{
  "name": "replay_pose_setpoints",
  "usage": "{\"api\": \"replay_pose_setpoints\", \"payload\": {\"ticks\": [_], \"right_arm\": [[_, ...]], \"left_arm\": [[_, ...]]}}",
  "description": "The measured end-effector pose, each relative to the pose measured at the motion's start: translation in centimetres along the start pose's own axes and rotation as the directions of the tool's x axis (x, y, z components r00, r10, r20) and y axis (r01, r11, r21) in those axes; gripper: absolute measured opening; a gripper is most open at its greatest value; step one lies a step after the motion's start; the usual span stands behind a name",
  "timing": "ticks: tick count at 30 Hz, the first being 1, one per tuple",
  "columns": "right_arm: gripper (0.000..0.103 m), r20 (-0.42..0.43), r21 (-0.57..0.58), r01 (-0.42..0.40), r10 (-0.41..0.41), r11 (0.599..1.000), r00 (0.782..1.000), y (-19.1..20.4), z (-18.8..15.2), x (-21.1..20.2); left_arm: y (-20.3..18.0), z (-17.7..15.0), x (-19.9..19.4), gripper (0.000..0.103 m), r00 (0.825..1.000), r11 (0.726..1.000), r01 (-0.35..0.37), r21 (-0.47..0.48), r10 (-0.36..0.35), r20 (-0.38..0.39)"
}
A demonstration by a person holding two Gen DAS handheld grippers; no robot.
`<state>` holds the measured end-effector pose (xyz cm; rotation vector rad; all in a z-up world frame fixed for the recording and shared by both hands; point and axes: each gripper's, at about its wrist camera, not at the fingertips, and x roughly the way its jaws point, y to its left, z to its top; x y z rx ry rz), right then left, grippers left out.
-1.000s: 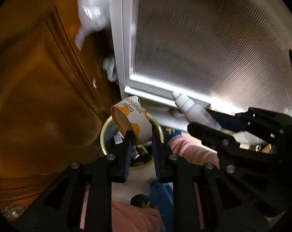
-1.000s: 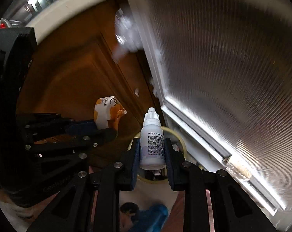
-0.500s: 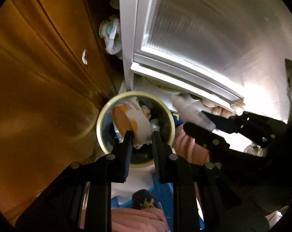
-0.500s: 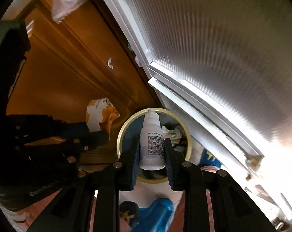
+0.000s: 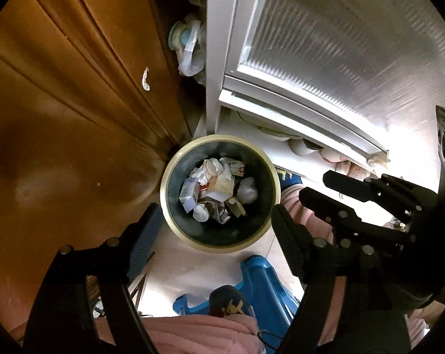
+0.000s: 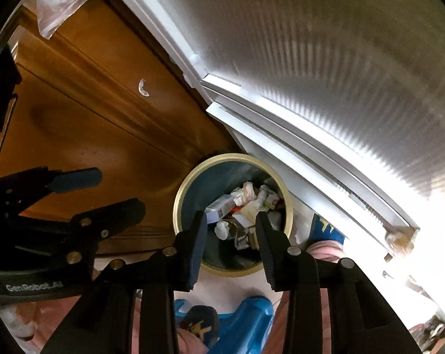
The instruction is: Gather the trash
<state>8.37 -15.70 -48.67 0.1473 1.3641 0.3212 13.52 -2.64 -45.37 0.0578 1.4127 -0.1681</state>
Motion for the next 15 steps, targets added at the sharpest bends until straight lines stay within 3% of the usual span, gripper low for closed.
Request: {"api": "replay_pose_setpoints", "payload": {"ticks": [15], "right_arm": [[0.043,0.025,0.068,0.049,-0.05,0.996,0.998,0.3,-0.4,-2.6]], "left_arm": [[-1.5,-1.3,-3.5,0.073,1.0,1.0,0.01,0.012,-0.01,0.025]]}}
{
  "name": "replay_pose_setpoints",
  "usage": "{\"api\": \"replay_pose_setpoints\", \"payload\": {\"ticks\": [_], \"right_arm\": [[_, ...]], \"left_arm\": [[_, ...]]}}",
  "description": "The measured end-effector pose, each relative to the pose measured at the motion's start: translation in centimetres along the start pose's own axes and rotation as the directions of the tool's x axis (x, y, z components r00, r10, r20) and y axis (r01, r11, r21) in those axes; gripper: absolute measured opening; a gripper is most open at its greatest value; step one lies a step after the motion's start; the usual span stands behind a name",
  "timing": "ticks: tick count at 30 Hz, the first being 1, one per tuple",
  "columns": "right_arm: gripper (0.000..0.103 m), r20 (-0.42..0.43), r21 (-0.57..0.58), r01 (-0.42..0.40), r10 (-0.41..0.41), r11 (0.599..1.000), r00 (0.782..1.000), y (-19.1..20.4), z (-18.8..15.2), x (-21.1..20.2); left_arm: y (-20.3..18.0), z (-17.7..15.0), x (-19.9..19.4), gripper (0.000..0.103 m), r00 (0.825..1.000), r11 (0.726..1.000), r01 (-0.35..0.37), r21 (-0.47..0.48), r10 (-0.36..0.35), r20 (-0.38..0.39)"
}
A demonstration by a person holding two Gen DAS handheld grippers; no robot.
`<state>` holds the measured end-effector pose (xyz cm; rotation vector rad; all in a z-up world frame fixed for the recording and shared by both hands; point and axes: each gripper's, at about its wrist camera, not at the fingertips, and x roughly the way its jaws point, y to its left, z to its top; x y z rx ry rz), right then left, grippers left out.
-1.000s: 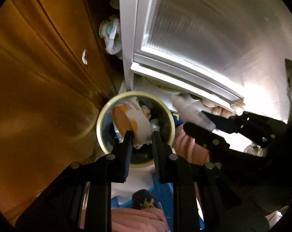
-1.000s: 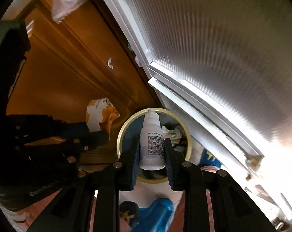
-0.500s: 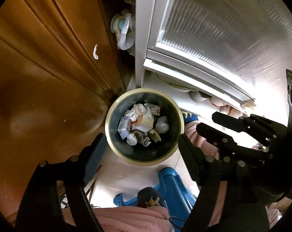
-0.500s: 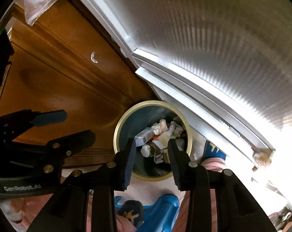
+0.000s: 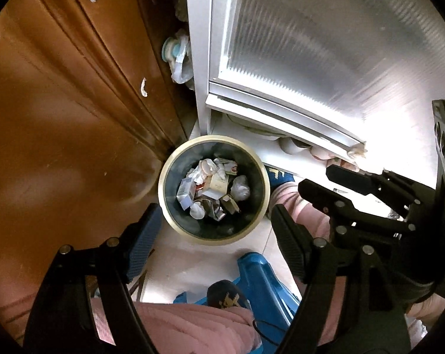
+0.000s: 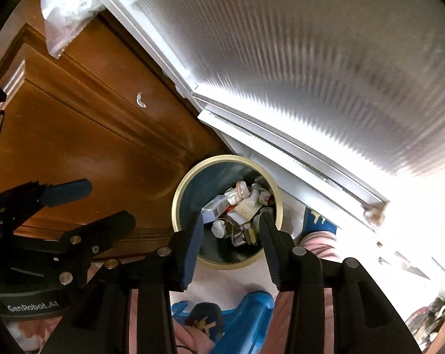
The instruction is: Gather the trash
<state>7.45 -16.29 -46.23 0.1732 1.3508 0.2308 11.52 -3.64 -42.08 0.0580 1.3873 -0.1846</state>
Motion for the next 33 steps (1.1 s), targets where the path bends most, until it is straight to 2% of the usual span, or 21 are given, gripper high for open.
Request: {"api": "replay_pose_setpoints", "payload": {"ticks": [2,5,11,13,20,25,29,33], "right_arm": [[0.052,0.001,0.009,0.012,-0.012,1.0,1.0,0.0,-0.2,-0.8],[0.06,0.014,0.031,0.026,-0.026,0.999,1.0,0.1,-0.6,-2.5],[0.065,0.054,0.032,0.065,-0.067,0.997,0.996,1.2,-1.3,-6.2],[0.069,0.071,0.023,0.088,-0.09,0.996,0.993,1.8,-1.6,-7.8],[0.071,0.152,0.013,0.104,-0.104,0.995,0.983,3.4,-2.5,-14.8],[0.072,0.261,-0.01,0.105,-0.099,0.994,0.96,5.6,-2.4,-21.3],[0.073,0.354,-0.029,0.123,-0.105,0.992,0.929,7.6,-2.3,-27.0],[0.073,0.413,-0.021,0.124,-0.104,0.992,0.905,9.3,-2.0,-31.7]], "left_arm": [[-0.1,-0.5,-0.9,0.073,1.0,1.0,0.011,-0.016,-0.011,0.001],[-0.5,-1.2,-2.4,0.073,1.0,1.0,0.015,-0.014,-0.015,0.016],[-1.7,-3.2,-6.1,0.073,0.998,1.0,0.0,0.025,-0.002,0.067],[-2.1,-3.5,-7.7,0.073,0.995,0.999,-0.005,0.038,0.001,0.095],[-2.5,-4.4,-14.4,0.073,0.976,0.998,-0.028,0.055,0.016,0.216],[-2.2,-4.9,-21.0,0.073,0.946,0.997,-0.051,0.054,0.031,0.324],[-2.3,-5.4,-26.6,0.073,0.904,0.997,-0.058,0.052,0.03,0.426],[-2.3,-5.8,-31.3,0.074,0.866,0.998,-0.049,0.031,0.027,0.499]]}}
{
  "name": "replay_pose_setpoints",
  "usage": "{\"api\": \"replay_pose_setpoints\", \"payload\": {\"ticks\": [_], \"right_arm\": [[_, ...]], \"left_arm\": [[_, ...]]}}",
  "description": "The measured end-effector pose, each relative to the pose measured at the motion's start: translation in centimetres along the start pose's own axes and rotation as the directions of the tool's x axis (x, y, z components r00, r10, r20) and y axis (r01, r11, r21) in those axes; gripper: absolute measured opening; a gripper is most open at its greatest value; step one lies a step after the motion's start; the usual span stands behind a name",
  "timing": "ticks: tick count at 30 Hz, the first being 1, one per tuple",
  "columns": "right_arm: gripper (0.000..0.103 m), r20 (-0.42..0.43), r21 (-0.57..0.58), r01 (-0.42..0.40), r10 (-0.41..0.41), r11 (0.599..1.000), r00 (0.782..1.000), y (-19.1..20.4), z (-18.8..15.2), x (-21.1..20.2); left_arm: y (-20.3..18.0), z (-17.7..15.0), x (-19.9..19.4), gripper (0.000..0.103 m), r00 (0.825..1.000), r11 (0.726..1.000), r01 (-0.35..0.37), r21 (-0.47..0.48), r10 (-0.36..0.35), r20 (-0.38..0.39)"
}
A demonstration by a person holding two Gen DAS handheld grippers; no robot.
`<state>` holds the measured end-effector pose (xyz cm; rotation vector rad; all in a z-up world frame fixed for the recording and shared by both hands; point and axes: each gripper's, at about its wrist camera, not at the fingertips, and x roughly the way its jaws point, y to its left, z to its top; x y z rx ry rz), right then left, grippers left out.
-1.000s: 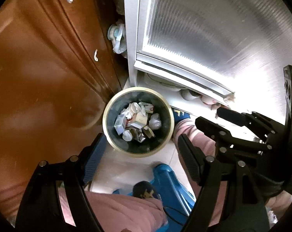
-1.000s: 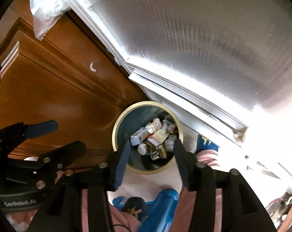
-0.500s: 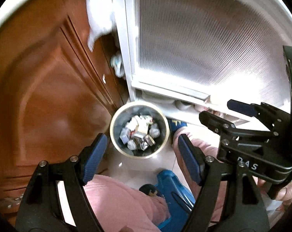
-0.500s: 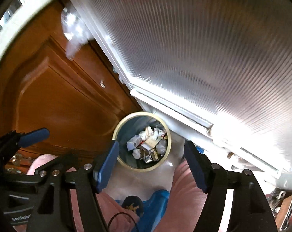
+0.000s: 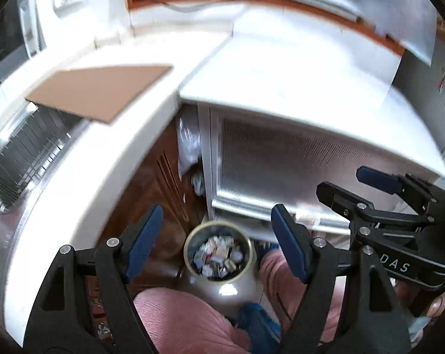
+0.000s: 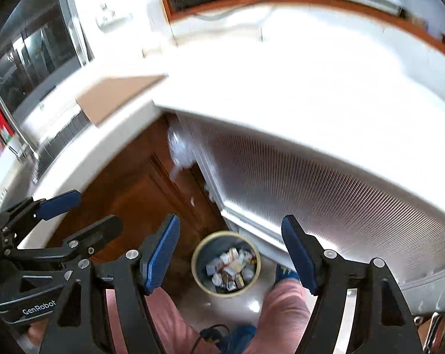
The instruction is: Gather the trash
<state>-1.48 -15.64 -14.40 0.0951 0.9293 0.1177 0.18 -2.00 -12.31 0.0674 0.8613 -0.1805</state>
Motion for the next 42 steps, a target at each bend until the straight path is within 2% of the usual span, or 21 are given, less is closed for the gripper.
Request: {"api": "replay_pose_setpoints", "payload": {"ticks": [7,12,19,26,30,42], "right_arm": [[0.074,0.11,0.01,0.013,-0.014,1.0,0.994,1.6,3.4,-6.9],[0.08,0.192,-0.004,0.003,-0.002,1.0,0.981,2.6,4.7,-11.3],[0.081,0.275,-0.056,0.031,-0.014,0.998,0.961,4.4,5.9,-16.3],[0.081,0.292,-0.051,-0.003,0.018,0.999,0.956,4.4,6.4,-18.1],[0.081,0.298,-0.048,-0.013,0.027,0.999,0.954,4.1,6.5,-17.8],[0.081,0.305,-0.043,-0.01,0.023,0.999,0.952,3.5,7.0,-17.6]], "left_arm": [[-0.2,2.9,-5.6,0.076,0.995,0.998,-0.051,-0.023,0.053,0.09],[0.3,4.4,-8.8,0.076,0.985,0.996,-0.076,-0.034,0.081,0.155],[0.9,5.6,-11.0,0.076,0.98,0.995,-0.073,-0.063,0.083,0.182],[0.8,6.0,-12.4,0.076,0.971,0.993,-0.097,-0.063,0.109,0.213],[0.6,6.2,-12.8,0.076,0.967,0.992,-0.113,-0.061,0.123,0.225],[0.6,6.5,-12.9,0.076,0.969,0.992,-0.111,-0.06,0.121,0.217]]}}
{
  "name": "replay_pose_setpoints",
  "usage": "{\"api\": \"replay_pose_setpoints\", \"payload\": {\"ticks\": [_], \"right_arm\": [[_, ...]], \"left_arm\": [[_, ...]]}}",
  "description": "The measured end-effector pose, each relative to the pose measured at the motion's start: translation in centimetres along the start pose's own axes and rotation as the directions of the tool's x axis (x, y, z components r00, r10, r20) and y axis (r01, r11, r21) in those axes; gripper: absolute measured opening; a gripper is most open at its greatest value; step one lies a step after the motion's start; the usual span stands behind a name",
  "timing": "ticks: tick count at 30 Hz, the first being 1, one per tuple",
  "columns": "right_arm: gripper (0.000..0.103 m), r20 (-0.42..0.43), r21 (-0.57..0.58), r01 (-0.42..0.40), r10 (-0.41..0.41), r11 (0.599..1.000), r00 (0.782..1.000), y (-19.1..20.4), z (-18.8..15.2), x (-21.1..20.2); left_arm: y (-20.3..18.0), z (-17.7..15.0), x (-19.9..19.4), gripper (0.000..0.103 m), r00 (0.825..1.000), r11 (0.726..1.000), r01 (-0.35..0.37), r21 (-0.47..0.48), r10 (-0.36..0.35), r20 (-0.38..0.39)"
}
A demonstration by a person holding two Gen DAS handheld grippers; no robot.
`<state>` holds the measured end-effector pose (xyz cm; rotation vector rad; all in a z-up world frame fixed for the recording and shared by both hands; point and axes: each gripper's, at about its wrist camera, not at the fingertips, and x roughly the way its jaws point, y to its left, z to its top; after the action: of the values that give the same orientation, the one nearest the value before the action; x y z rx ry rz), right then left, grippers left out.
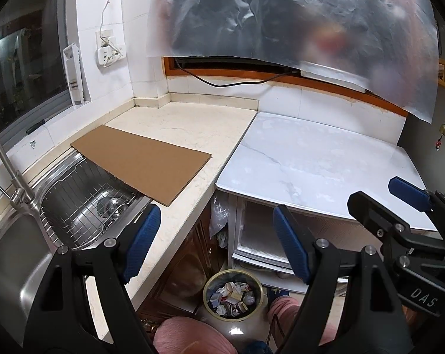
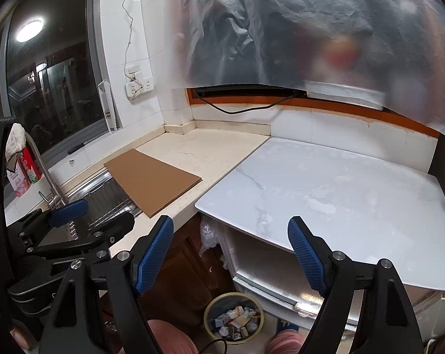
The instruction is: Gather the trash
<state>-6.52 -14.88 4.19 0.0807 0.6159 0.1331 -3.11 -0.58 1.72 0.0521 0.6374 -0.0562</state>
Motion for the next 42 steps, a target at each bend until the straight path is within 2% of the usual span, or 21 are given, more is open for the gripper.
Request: {"api": "replay_pose_setpoints", "payload": {"ticks": [42], "right_arm": [[0.081,0.007,0.025,0.031,-0.032,0.999,0.999,-0.7,-0.5,1.2]], "left_arm": [[0.4,-0.4,2.1,0.076,0.999,1.0,0.021,0.014,-0.02,-0.044]]}}
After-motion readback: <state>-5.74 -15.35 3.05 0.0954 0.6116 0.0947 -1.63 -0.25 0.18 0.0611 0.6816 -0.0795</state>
